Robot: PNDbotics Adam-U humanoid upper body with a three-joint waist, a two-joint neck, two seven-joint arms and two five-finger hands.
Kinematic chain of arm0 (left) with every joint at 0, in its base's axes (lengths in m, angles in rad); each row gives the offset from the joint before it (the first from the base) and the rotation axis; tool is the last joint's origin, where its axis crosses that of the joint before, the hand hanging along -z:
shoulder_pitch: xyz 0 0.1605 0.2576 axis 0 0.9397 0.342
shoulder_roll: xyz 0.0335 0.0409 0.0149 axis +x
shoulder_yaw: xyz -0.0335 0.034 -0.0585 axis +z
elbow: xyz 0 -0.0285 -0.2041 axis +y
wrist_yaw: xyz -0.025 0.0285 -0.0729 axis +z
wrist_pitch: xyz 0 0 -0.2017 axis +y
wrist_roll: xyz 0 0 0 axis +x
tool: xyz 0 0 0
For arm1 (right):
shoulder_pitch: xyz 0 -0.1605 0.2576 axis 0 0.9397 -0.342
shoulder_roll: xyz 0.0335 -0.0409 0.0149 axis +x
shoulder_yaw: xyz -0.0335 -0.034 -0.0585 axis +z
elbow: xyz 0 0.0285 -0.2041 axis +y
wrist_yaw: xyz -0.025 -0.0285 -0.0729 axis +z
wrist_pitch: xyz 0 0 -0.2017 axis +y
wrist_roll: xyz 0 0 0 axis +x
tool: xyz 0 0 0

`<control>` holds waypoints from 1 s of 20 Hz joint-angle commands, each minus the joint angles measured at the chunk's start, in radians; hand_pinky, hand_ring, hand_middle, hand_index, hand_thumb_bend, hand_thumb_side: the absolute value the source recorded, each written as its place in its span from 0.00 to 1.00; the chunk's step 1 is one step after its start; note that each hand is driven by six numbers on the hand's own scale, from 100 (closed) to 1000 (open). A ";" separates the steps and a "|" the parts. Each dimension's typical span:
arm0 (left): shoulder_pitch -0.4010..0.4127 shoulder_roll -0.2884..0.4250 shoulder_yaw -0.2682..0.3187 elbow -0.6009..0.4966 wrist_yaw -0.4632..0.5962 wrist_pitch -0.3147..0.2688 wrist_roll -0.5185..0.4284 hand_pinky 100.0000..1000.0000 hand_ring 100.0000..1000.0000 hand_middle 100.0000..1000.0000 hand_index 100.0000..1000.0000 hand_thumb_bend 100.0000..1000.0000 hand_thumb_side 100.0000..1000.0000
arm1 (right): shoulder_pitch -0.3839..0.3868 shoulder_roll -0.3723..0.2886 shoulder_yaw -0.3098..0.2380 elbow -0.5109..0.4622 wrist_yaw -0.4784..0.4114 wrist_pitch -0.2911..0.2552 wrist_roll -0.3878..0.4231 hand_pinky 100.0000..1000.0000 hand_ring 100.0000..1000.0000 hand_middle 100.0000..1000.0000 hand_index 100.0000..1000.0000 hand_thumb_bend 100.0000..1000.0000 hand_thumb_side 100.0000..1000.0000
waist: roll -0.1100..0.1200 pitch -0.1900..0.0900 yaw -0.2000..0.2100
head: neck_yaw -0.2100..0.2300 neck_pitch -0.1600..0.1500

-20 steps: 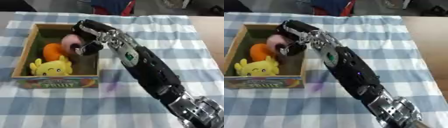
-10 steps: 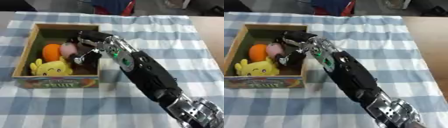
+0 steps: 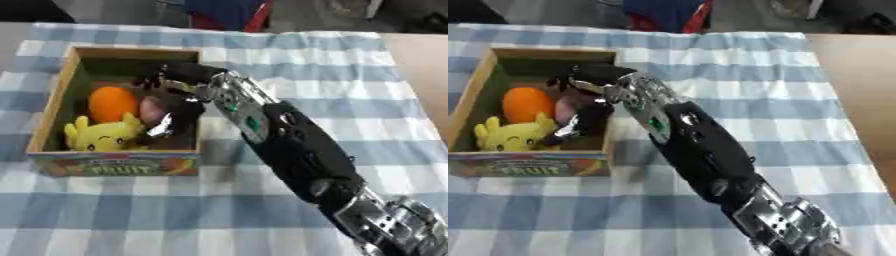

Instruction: Pick up objects on the table and place them in the box.

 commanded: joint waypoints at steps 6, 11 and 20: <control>-0.003 0.016 0.010 -0.020 0.000 0.000 0.004 0.19 0.59 0.54 0.76 0.03 0.72 | -0.048 -0.132 -0.044 -0.241 -0.179 0.047 -0.049 0.59 0.81 0.70 0.96 0.69 0.98 | 0.007 -0.030 -0.013 | 0.021 -0.003; 0.011 0.020 0.020 -0.020 -0.006 0.002 0.015 0.19 0.59 0.54 0.76 0.03 0.71 | -0.022 -0.264 -0.114 -0.507 -0.492 0.237 -0.147 0.56 0.76 0.64 0.85 0.00 1.00 | 0.015 -0.037 -0.032 | 0.052 0.004; 0.033 0.025 0.034 -0.020 -0.017 0.003 0.032 0.19 0.59 0.54 0.76 0.03 0.71 | 0.142 -0.483 -0.227 -0.891 -1.021 0.433 -0.461 0.55 0.72 0.63 0.82 0.00 1.00 | 0.037 -0.051 -0.068 | 0.090 0.017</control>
